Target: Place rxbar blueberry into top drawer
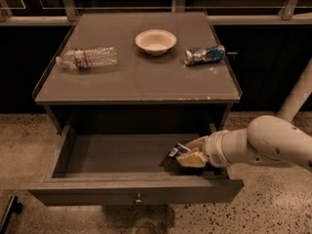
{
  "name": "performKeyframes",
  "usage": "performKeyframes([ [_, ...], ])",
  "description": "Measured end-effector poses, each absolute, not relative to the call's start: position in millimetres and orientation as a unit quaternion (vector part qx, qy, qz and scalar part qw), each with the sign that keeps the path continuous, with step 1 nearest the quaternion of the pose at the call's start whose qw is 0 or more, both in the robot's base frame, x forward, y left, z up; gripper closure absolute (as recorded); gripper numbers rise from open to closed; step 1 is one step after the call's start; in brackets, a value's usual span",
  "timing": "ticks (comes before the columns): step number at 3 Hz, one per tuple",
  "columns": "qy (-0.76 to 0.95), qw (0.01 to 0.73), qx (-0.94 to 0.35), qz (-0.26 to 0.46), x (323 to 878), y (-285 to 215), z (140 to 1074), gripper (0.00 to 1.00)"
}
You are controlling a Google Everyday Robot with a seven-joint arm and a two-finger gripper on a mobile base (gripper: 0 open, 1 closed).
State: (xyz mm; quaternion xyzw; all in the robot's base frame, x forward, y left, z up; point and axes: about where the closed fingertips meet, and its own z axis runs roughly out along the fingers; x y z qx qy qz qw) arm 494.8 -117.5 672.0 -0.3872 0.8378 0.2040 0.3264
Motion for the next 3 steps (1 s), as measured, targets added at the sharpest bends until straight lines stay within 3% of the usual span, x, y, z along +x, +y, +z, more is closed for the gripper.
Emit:
performKeyframes([
  [1,0.838,0.327,-0.387,0.204,494.9,-117.5,671.9,1.0],
  [3,0.838,0.327,-0.387,0.204,494.9,-117.5,671.9,0.6],
])
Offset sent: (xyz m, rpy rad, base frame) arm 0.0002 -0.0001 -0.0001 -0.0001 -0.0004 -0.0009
